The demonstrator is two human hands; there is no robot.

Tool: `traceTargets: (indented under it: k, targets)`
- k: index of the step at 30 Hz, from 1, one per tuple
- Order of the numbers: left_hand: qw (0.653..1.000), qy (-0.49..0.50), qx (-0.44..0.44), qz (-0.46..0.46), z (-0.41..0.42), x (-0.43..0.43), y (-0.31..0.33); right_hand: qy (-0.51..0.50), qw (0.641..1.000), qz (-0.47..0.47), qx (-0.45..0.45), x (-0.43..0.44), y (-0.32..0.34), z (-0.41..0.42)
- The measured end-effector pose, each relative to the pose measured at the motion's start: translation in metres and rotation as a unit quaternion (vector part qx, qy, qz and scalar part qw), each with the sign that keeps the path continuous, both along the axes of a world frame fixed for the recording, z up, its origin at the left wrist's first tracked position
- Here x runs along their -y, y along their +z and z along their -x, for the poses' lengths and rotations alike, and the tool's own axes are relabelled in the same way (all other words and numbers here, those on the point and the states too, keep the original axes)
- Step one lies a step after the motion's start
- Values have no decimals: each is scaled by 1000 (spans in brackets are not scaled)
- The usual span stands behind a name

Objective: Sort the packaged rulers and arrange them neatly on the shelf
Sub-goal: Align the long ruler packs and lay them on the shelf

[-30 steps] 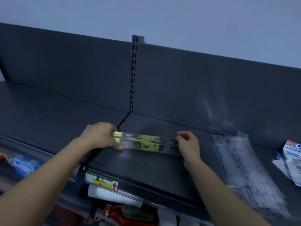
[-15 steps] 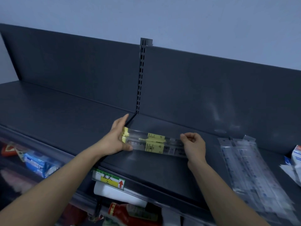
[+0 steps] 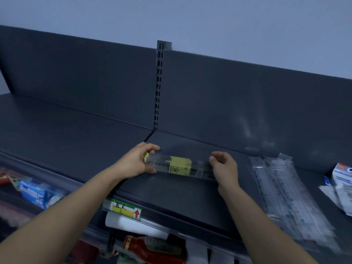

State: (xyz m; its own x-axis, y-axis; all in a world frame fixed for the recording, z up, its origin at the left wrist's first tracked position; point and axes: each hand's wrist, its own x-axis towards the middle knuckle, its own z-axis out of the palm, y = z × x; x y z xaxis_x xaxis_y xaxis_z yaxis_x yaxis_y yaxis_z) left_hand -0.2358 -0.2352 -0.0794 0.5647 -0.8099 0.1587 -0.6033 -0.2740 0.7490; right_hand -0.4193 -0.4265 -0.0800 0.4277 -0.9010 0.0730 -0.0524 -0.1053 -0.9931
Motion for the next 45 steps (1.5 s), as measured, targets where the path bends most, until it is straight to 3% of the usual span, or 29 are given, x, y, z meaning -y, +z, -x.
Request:
traceTargets:
  k: [6, 11, 15, 20, 22, 27, 34, 40, 43, 45]
  targets:
    - [999, -2, 21, -50, -5, -1, 3, -2, 999, 22, -26, 6, -1, 2]
    - [999, 12, 35, -10, -3, 7, 7, 36, 999, 27, -27, 3, 6, -4]
    - [988, 41, 112, -102, -5, 6, 7, 40, 997, 47, -51, 5, 1, -2]
    - [977, 50, 157, -133, 2, 12, 12, 82, 994, 46, -58, 8, 1, -2]
    - [972, 55, 171, -149, 1, 13, 12, 75, 996, 23, -31, 11, 2, 1]
    - [958, 78, 221, -162, 0, 15, 12, -4, 981, -161, 111, 23, 9, 5]
    - [951, 31, 240, -195, 1, 22, 17, 27, 982, -153, 105, 14, 11, 9]
    - [892, 27, 321, -317, 16, 31, 19, 88, 993, -42, -68, 7, 4, 5]
    - [906, 1, 278, -318, 12, 31, 24, 116, 977, 76, -162, 9, 3, 7]
    - [918, -18, 251, -305, 9, 28, 26, 130, 969, 105, -184, 11, 4, 9]
